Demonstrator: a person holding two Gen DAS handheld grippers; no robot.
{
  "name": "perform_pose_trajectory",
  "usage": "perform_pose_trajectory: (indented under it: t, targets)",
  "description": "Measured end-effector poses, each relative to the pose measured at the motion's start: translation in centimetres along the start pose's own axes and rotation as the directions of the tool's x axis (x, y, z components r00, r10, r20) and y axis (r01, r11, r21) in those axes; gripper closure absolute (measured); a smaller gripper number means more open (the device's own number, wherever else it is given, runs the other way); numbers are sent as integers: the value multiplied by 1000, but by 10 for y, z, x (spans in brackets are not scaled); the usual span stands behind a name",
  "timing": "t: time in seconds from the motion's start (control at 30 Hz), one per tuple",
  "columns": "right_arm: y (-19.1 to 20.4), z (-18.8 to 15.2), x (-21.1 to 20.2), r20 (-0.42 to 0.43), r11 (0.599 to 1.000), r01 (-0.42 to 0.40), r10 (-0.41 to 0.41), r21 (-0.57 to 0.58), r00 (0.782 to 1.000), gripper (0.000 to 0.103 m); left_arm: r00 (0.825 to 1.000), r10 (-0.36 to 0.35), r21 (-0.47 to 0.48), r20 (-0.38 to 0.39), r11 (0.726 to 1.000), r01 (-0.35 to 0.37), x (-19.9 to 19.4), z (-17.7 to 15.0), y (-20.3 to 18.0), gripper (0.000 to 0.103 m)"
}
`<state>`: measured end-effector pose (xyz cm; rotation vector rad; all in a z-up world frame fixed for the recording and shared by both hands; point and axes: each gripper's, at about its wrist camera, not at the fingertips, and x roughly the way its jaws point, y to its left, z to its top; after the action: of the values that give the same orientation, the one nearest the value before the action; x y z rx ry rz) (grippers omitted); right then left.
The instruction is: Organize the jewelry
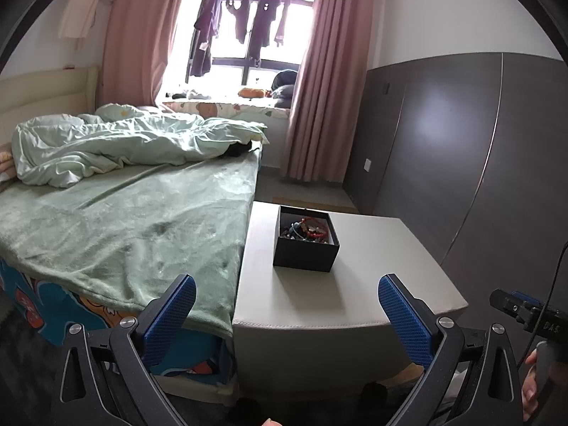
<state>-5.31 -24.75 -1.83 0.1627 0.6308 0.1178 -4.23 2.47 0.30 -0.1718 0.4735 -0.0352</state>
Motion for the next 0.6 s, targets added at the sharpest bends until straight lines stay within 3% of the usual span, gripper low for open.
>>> perform_pose_trajectory:
  t: [0.6]
  targets:
    - [-2, 2, 4, -12, 1000, 0, 0, 5, 1000, 0, 999, 31, 51, 13, 998, -32, 0, 2, -11, 0]
